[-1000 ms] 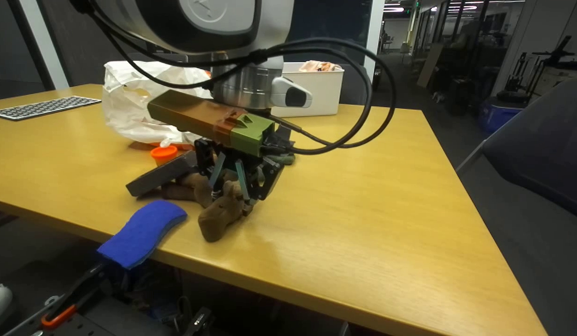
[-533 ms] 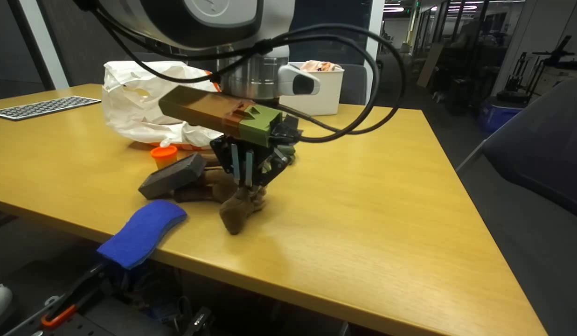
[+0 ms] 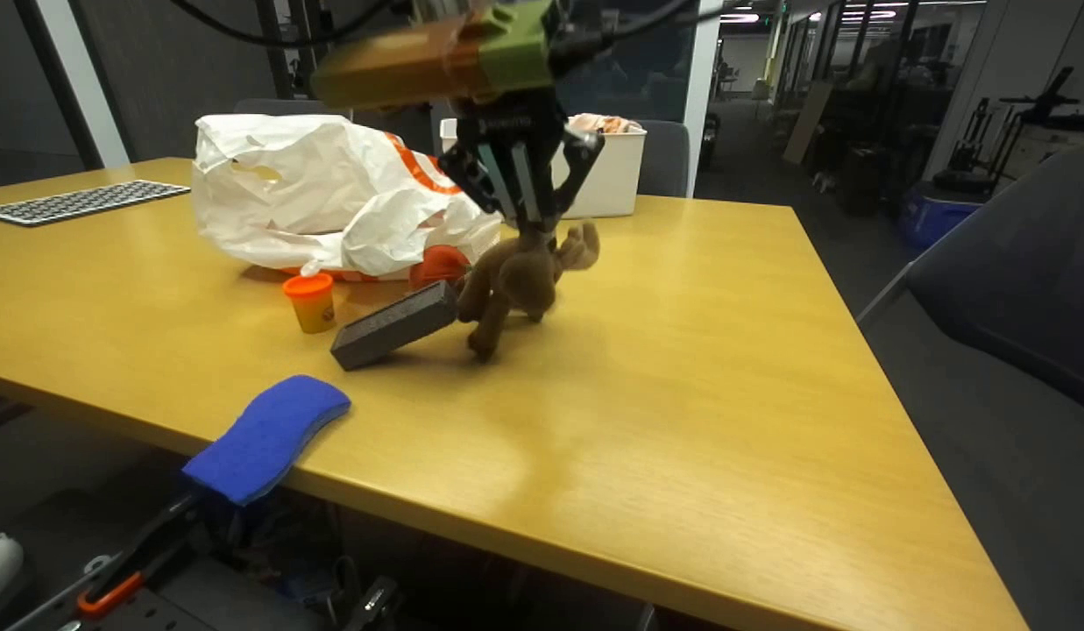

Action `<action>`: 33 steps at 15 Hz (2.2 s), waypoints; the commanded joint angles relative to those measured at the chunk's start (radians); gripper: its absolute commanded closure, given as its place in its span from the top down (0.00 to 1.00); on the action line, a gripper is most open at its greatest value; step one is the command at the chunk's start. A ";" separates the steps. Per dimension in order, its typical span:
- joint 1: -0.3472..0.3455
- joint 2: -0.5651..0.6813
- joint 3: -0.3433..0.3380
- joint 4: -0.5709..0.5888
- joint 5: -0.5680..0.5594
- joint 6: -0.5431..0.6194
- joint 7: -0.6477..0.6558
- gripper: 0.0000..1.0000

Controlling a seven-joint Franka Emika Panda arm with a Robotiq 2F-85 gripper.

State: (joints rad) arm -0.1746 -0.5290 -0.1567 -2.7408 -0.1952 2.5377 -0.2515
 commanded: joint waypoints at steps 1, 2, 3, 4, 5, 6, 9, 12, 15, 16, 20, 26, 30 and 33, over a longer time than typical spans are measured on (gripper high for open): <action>-0.008 -0.244 0.061 -0.057 -0.012 -0.002 0.076 0.04; 0.009 -0.275 0.071 -0.026 0.011 -0.022 0.096 0.04; 0.032 -0.303 0.083 -0.002 0.038 -0.035 0.121 0.04; 0.055 -0.350 0.094 -0.001 0.064 -0.041 0.144 0.04; 0.073 -0.418 0.107 -0.021 0.086 -0.043 0.167 0.04; 0.101 -0.482 0.118 -0.044 0.111 -0.040 0.182 0.04; 0.231 -0.556 0.138 -0.018 0.207 -0.062 0.197 0.04; 0.365 -0.533 0.129 -0.005 0.283 -0.053 0.156 0.04; 0.443 -0.466 0.136 -0.012 0.308 -0.037 0.140 0.04; 0.461 -0.442 0.131 -0.017 0.310 -0.037 0.131 0.04; 0.498 -0.317 0.146 -0.031 0.293 0.011 0.090 0.04; 0.513 -0.132 0.184 -0.037 0.249 0.111 -0.001 0.04; 0.482 -0.007 0.266 -0.039 0.158 0.270 0.018 0.04; 0.407 0.051 0.356 -0.038 0.051 0.400 0.082 0.04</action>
State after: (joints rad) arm 0.3116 -0.5287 0.1131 -2.7813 -0.0550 2.8080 -0.2277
